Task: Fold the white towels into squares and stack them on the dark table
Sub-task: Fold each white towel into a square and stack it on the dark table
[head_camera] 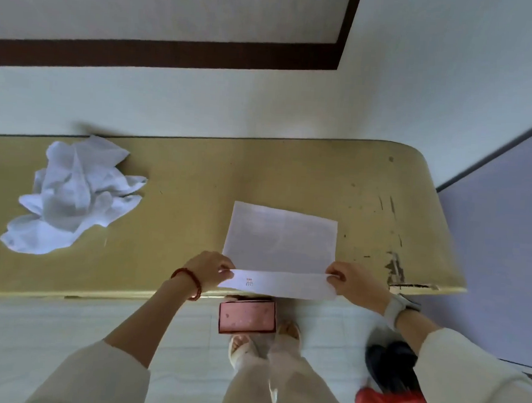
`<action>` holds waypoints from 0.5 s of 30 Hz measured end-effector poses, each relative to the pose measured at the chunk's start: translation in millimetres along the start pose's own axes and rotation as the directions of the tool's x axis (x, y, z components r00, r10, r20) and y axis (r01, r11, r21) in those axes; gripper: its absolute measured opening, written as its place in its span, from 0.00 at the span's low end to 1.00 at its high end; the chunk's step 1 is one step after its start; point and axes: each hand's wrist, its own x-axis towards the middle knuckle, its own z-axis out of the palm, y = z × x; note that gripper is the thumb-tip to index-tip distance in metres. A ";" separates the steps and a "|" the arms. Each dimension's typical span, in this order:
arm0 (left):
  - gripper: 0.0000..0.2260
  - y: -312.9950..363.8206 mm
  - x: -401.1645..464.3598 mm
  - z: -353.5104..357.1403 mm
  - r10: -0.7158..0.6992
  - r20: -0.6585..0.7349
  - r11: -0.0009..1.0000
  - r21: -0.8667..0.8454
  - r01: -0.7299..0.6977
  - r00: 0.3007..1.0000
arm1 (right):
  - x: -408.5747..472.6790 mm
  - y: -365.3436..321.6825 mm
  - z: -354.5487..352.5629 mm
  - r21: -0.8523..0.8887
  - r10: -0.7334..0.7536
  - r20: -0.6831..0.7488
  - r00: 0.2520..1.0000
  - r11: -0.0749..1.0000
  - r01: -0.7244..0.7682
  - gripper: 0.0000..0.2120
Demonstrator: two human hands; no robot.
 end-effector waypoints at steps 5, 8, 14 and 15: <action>0.05 -9.4 12.4 -4.1 -0.137 -0.151 0.884 -0.465 0.052 0.979 | 9.8 -11.5 4.7 0.159 0.095 -0.211 0.973 0.985 -0.061 0.07; 0.05 -4.4 30.2 -17.9 -0.171 -0.251 0.827 -0.563 0.000 0.953 | 22.7 -17.8 -0.9 0.276 0.191 -0.369 0.909 0.957 -0.089 0.07; 0.06 13.9 76.3 -25.0 -0.230 -0.339 0.771 -0.636 -0.042 0.912 | 46.3 -12.5 -2.7 0.439 0.333 -0.439 0.834 0.890 -0.124 0.07; 0.07 15.4 83.3 -23.8 -0.250 -0.349 0.771 -0.636 -0.032 0.903 | 50.2 -10.3 -2.5 0.458 0.348 -0.444 0.825 0.880 -0.125 0.07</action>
